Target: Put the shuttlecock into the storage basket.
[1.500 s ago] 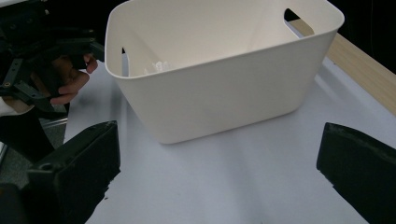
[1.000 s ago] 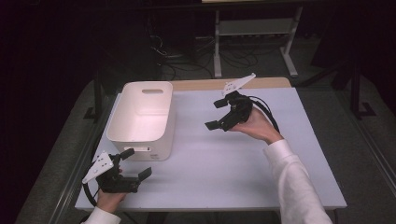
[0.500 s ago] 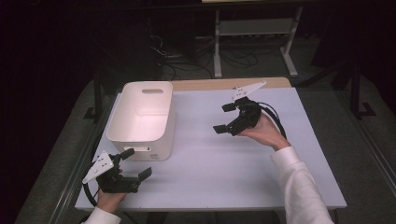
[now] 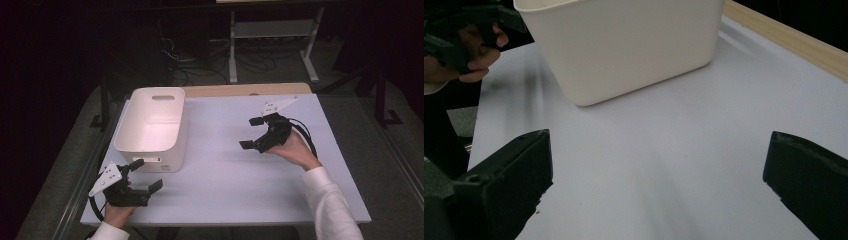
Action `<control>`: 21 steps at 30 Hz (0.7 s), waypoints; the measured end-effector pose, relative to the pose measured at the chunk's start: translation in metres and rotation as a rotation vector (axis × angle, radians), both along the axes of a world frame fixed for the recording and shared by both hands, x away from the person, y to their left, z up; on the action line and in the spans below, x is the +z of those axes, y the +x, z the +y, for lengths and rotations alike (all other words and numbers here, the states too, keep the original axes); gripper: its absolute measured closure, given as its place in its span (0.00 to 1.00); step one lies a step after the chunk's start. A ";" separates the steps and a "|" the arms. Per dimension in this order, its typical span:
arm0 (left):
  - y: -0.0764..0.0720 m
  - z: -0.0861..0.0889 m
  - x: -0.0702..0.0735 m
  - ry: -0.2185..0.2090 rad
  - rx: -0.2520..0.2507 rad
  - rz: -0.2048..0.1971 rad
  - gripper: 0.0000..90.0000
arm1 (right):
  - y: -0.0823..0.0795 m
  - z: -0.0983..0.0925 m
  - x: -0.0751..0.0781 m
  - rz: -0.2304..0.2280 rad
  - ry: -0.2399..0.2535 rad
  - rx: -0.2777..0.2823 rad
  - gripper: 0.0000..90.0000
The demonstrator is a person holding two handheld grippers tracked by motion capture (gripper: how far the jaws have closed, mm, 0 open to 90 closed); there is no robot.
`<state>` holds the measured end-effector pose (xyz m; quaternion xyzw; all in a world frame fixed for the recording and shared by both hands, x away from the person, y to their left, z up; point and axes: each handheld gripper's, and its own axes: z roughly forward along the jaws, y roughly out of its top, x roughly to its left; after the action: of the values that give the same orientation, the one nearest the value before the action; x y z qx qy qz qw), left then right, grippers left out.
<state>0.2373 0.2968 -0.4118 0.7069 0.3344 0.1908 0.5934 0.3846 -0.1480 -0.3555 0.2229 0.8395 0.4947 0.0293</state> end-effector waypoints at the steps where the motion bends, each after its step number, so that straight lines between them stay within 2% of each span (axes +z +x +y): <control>1: 0.000 0.000 0.000 0.001 0.000 0.000 0.00 | -0.001 -0.002 -0.001 0.002 0.001 0.000 0.00; 13: 0.000 0.000 0.000 0.000 -0.002 -0.001 0.00 | -0.012 -0.019 -0.014 0.008 -0.004 -0.030 0.00; 21: 0.000 0.000 0.000 0.003 -0.002 -0.003 0.00 | -0.021 -0.029 -0.015 -0.015 0.012 -0.052 0.00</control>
<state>0.2373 0.2969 -0.4117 0.7079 0.3324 0.1921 0.5929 0.3632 -0.1773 -0.3705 0.2410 0.8301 0.5006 0.0472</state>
